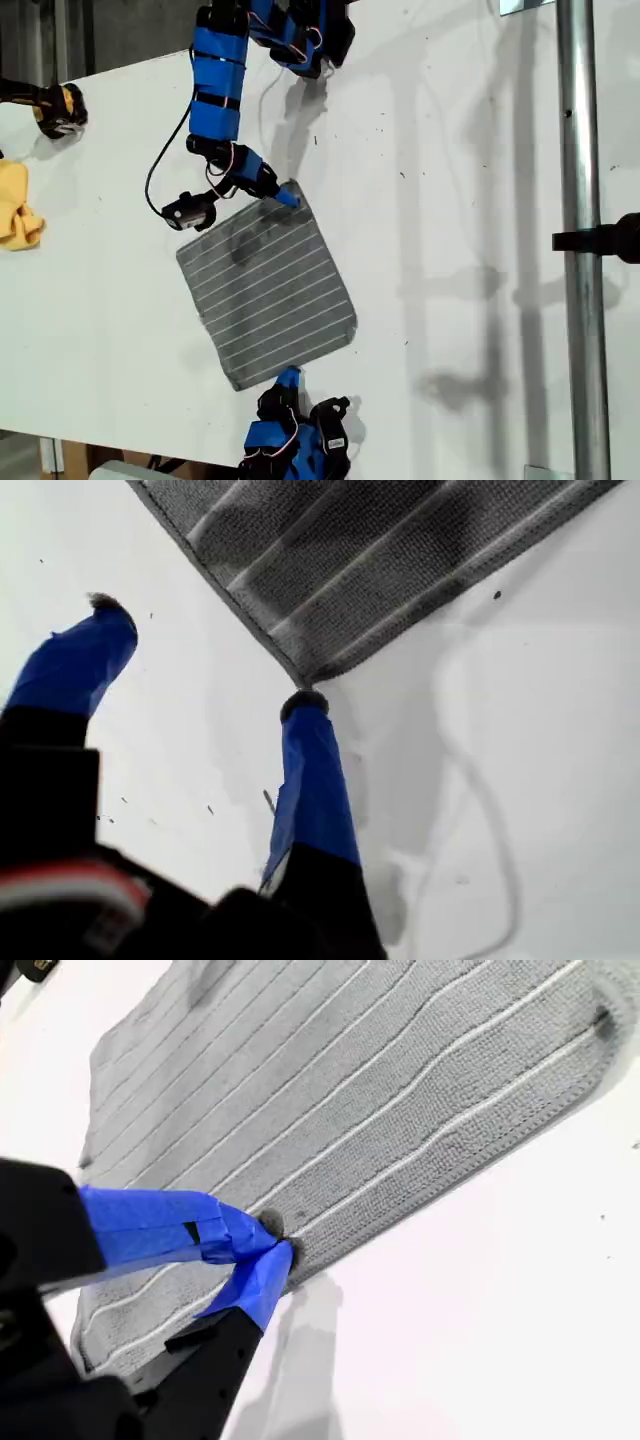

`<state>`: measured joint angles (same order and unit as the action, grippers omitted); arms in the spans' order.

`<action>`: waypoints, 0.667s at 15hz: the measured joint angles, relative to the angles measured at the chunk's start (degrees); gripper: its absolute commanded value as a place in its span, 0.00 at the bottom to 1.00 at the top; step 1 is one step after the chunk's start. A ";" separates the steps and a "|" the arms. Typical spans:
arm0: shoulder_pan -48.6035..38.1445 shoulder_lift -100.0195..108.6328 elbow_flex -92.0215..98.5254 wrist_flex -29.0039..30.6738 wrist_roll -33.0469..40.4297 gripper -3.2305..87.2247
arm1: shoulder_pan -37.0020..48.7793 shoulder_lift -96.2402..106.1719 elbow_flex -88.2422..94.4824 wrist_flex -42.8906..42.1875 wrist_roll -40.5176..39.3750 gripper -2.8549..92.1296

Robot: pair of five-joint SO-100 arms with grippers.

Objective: Grasp corners of a towel and fold twice.

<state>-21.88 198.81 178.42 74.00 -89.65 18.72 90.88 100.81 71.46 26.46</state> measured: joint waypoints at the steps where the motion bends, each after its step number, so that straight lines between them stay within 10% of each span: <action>1: 0.00 0.00 0.00 0.00 0.00 0.01 | 0.35 -1.32 0.00 -1.23 -0.09 0.35; 10: 0.00 0.00 0.00 0.00 0.00 0.01 | 2.20 -12.57 1.05 -7.29 -1.41 0.34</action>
<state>-21.88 198.81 178.42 74.00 -89.65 20.92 78.31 101.87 64.16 25.05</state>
